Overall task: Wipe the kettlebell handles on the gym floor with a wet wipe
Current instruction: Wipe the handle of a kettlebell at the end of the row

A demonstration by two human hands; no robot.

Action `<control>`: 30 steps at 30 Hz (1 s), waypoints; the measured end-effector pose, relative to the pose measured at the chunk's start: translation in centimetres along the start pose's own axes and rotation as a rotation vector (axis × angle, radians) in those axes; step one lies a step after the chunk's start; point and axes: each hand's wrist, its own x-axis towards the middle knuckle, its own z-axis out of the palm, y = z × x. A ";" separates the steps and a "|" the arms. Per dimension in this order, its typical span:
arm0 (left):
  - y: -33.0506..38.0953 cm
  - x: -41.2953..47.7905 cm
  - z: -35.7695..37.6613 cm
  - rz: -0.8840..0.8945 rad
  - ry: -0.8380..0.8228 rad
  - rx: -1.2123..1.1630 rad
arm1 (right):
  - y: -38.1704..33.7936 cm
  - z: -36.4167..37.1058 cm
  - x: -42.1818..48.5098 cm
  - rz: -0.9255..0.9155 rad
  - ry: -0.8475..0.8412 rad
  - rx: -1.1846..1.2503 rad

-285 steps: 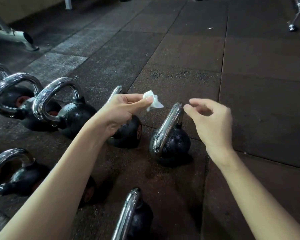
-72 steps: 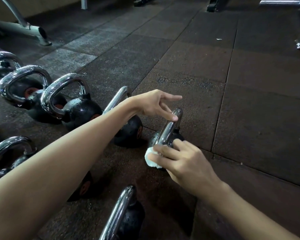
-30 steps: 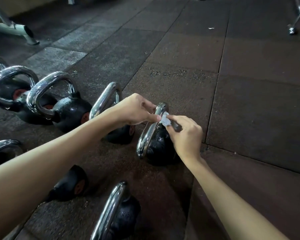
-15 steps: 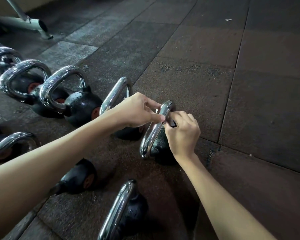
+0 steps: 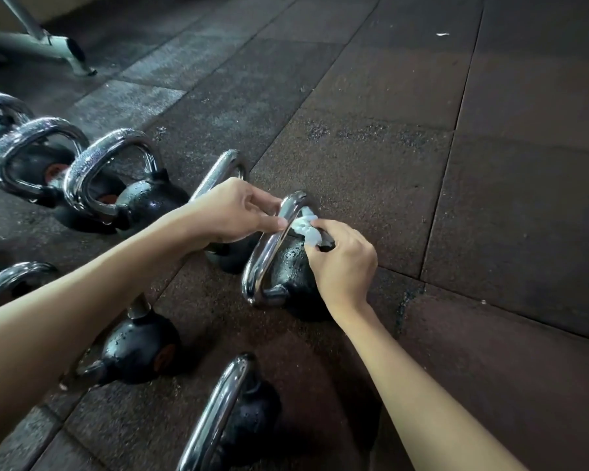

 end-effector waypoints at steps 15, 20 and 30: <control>-2.5 0.2 -1.4 0.021 -0.018 -0.033 | -3.2 1.3 1.9 0.459 -0.279 0.632; -2.9 0.7 -1.3 0.036 0.028 -0.023 | -3.7 1.3 1.6 0.530 -0.342 0.663; -2.9 0.5 -0.9 0.019 0.048 -0.041 | -4.5 1.2 2.5 0.702 -0.395 0.802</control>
